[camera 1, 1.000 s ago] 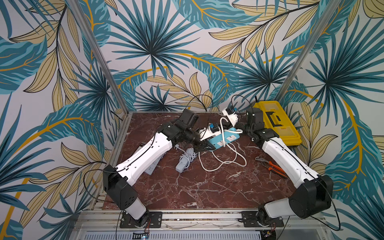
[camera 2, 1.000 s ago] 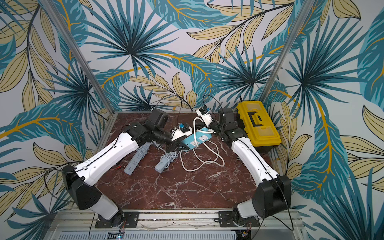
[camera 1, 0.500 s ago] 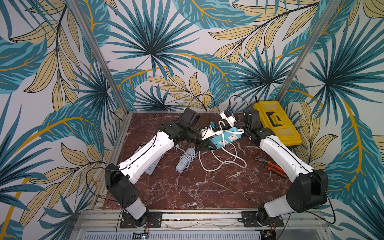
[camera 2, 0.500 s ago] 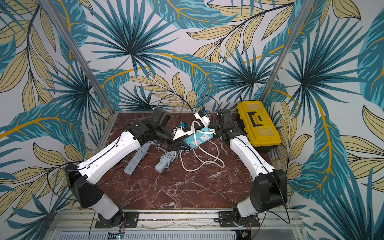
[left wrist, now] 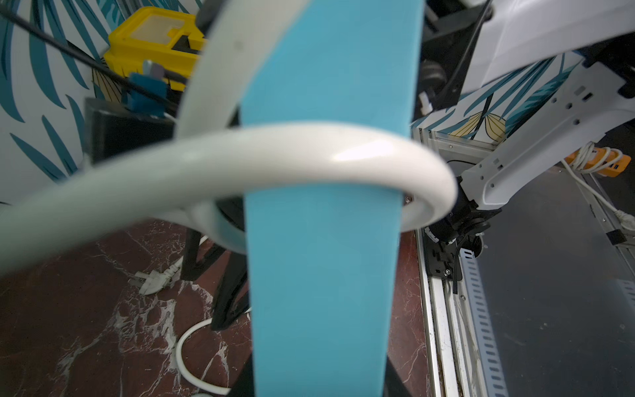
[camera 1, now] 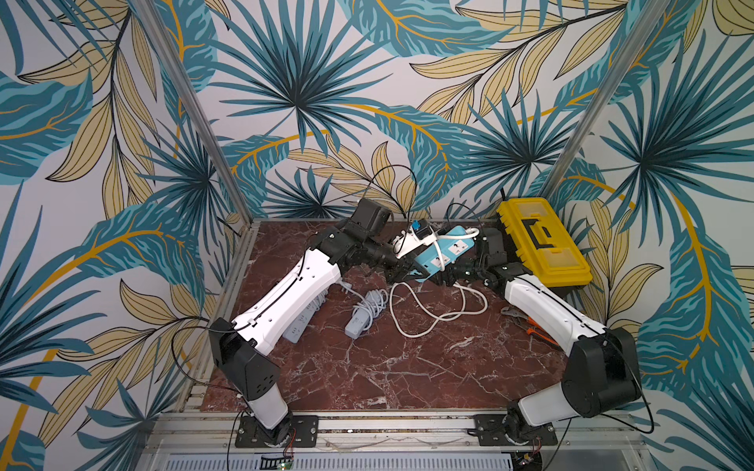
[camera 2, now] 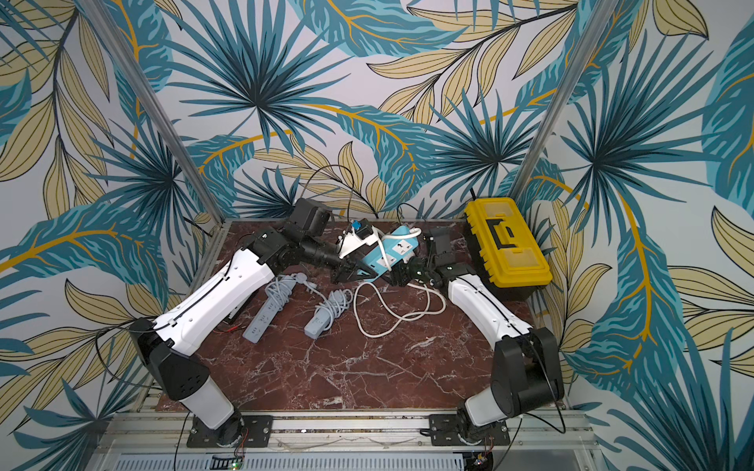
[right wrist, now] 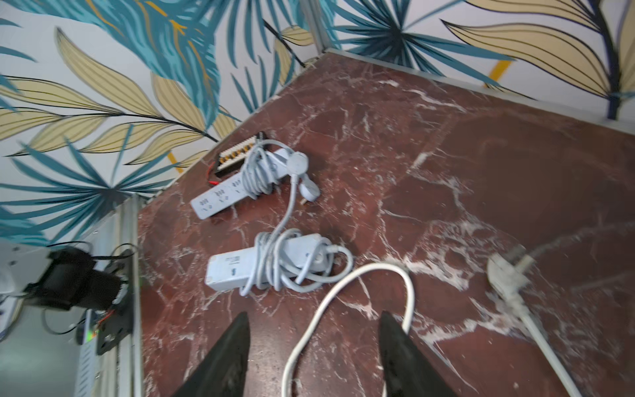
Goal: Wrap the cord around the power strip
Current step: Wrap the power cord around the power strip.
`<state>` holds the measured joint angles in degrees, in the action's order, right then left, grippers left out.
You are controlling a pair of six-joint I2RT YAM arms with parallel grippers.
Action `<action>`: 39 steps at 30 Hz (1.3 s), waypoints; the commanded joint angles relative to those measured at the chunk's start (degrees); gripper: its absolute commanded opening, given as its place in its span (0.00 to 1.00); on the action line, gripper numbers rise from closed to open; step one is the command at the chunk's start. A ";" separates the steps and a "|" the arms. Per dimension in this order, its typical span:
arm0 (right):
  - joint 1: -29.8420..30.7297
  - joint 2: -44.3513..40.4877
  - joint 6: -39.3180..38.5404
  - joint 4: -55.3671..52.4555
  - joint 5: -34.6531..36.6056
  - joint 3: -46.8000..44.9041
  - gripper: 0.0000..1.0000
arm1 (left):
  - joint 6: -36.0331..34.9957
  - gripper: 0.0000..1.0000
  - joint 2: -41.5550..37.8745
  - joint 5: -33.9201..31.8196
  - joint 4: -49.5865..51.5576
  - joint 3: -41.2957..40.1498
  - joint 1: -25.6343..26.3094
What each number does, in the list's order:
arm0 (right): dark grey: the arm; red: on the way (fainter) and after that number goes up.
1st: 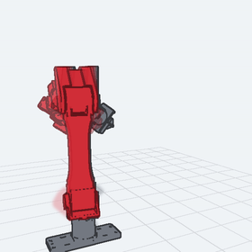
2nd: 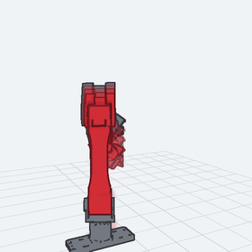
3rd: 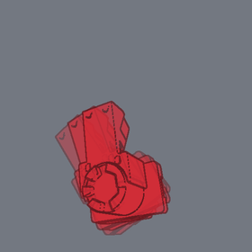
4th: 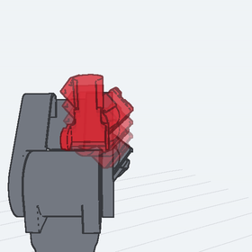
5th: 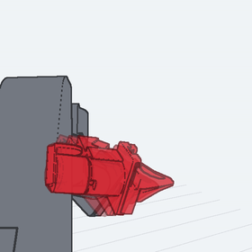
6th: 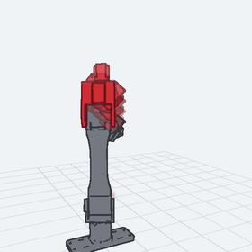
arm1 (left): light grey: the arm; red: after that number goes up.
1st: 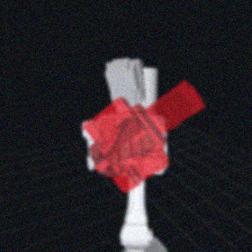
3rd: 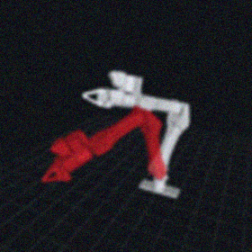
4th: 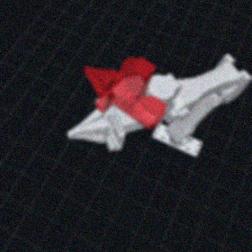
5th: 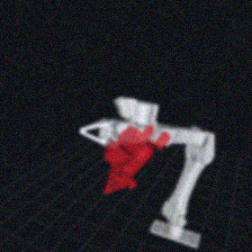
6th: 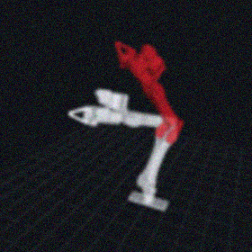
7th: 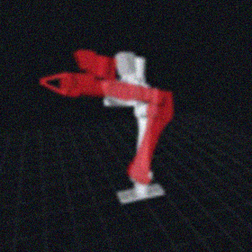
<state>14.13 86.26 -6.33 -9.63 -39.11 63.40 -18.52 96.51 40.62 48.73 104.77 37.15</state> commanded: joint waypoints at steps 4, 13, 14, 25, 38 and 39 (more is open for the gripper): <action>-1.89 -1.46 2.07 5.71 15.10 -5.06 0.70 | 7.47 0.00 0.92 1.83 -2.06 3.19 -3.05; -2.27 2.26 -3.16 -1.80 34.57 -6.45 0.73 | 12.30 0.00 1.84 0.05 -2.06 5.65 -6.47; -2.27 2.59 -3.16 -2.12 36.24 -6.53 0.73 | 12.76 0.00 1.91 -0.23 -2.06 6.00 -7.04; -1.77 -0.17 -1.34 -1.09 41.32 -8.84 0.25 | 20.24 0.00 1.16 -3.45 -6.77 7.28 -11.65; 18.11 -20.32 -23.82 -23.38 53.36 -1.67 0.00 | 8.61 0.00 10.67 -37.55 -2.58 7.69 -13.45; 18.99 -20.66 -26.07 -25.27 53.40 0.67 0.00 | 5.68 0.00 11.91 -39.69 -2.00 7.54 -12.18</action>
<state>31.38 67.44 -24.01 -25.65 10.59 59.94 -5.28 105.36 14.68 46.30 110.80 23.24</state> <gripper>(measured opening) 0.070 0.326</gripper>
